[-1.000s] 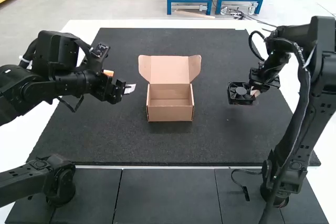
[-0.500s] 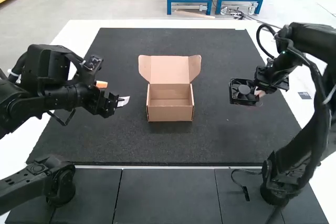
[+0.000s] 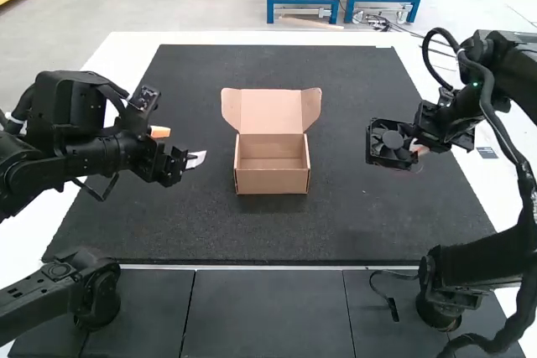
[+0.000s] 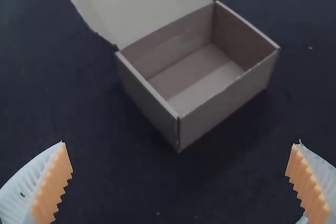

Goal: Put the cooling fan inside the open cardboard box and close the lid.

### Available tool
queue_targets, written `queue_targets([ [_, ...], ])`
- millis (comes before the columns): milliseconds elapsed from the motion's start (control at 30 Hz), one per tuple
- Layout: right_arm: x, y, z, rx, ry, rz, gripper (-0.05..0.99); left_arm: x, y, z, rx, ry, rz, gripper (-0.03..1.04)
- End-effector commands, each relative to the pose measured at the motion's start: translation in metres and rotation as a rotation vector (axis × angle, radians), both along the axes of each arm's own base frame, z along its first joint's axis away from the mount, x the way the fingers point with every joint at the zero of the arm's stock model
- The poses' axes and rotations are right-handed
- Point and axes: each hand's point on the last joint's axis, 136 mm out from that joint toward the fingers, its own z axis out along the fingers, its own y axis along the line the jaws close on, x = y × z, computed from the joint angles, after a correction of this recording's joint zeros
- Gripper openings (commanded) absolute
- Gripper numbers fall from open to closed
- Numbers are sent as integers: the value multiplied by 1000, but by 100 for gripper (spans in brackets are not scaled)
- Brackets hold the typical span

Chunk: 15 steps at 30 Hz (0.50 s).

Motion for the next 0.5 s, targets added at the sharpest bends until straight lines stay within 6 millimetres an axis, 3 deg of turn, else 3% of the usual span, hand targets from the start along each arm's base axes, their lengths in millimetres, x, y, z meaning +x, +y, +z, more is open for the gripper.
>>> queue_targets([
  [0,-5,19,12,76,-22,38,-2,-1,-1,5,-3,-19,-10,97],
  [467,-15,86,16,120,-11,196,-2,0,2,5,5,-20,5,97],
])
